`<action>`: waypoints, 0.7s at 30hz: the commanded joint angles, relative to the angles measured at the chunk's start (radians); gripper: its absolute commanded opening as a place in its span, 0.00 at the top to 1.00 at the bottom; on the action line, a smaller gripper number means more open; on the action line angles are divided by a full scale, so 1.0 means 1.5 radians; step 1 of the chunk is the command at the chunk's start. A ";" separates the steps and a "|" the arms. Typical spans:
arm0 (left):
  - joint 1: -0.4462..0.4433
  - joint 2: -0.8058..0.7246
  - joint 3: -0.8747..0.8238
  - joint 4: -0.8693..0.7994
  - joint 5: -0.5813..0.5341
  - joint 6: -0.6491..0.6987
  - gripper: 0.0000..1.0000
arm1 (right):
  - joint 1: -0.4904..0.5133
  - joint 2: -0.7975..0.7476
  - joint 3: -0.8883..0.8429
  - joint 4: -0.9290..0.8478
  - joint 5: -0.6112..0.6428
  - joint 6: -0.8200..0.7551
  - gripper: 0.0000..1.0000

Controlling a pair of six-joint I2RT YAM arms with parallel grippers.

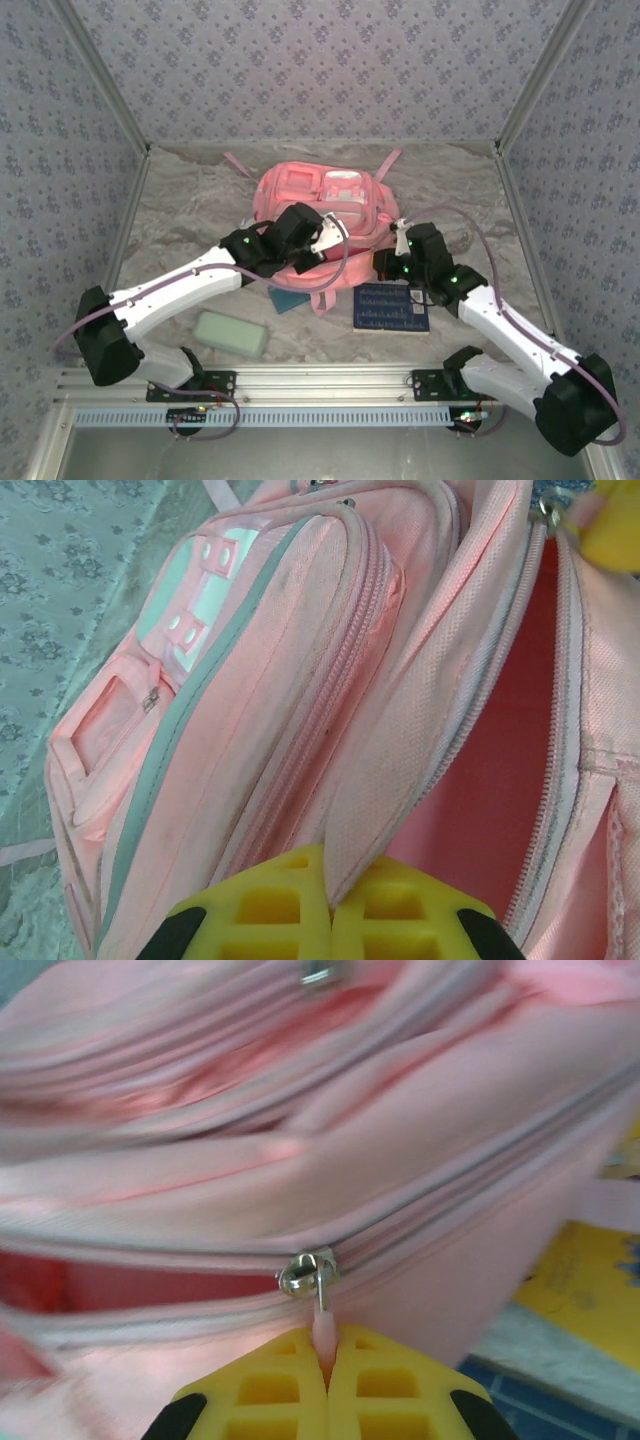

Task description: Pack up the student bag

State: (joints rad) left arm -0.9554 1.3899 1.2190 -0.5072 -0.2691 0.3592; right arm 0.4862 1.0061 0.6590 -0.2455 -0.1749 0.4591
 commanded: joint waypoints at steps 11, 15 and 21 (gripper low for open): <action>0.030 -0.053 0.058 0.011 -0.022 0.020 1.00 | -0.180 0.293 0.233 -0.041 0.009 0.018 0.97; 0.052 -0.041 0.080 0.021 -0.004 0.000 1.00 | -0.191 0.346 0.303 -0.025 -0.040 0.035 0.76; 0.146 0.039 0.217 0.027 -0.009 -0.172 1.00 | -0.161 0.312 0.386 -0.048 0.009 0.007 0.51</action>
State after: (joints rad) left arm -0.7990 1.4246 1.4216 -0.5331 -0.2535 0.2668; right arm 0.2256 1.5303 1.1778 -0.2981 -0.2085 0.4843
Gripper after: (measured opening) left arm 0.043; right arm 0.484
